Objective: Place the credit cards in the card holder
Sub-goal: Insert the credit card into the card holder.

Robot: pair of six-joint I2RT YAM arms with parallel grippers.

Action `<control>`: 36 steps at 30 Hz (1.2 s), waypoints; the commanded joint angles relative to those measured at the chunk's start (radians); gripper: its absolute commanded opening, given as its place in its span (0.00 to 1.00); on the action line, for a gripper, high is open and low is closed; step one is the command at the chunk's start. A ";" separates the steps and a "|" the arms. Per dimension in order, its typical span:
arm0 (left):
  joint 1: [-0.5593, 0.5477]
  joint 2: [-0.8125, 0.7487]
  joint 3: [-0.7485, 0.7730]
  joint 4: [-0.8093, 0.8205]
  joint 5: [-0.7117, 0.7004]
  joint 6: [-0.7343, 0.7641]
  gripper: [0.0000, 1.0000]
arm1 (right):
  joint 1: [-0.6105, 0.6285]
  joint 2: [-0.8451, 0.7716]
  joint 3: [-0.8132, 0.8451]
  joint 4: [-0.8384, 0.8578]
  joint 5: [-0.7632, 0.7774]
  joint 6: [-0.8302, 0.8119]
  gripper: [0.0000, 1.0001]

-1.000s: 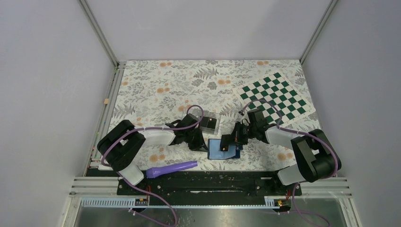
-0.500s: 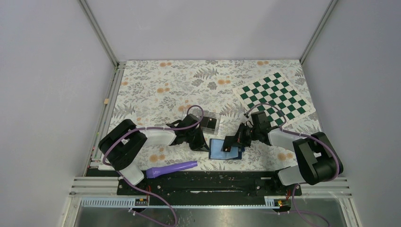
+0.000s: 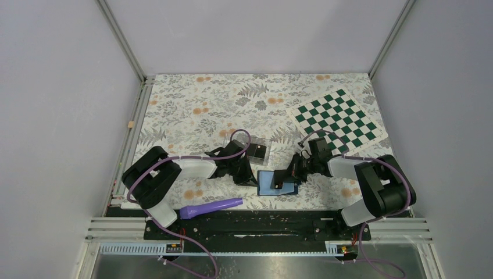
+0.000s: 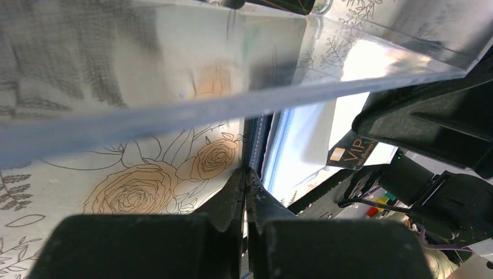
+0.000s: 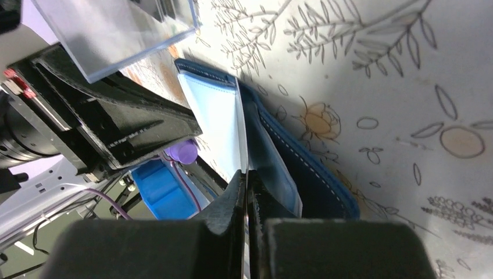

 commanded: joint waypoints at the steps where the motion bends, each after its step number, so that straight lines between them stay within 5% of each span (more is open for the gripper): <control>1: -0.016 0.039 0.004 -0.052 -0.065 0.012 0.00 | 0.005 -0.024 -0.018 -0.152 0.008 -0.052 0.00; 28: -0.040 0.077 0.050 -0.068 -0.055 0.026 0.00 | 0.068 0.102 0.090 -0.235 -0.023 -0.128 0.00; 36: -0.040 0.068 0.036 -0.068 -0.060 0.012 0.00 | 0.119 0.041 0.144 -0.346 0.105 -0.136 0.33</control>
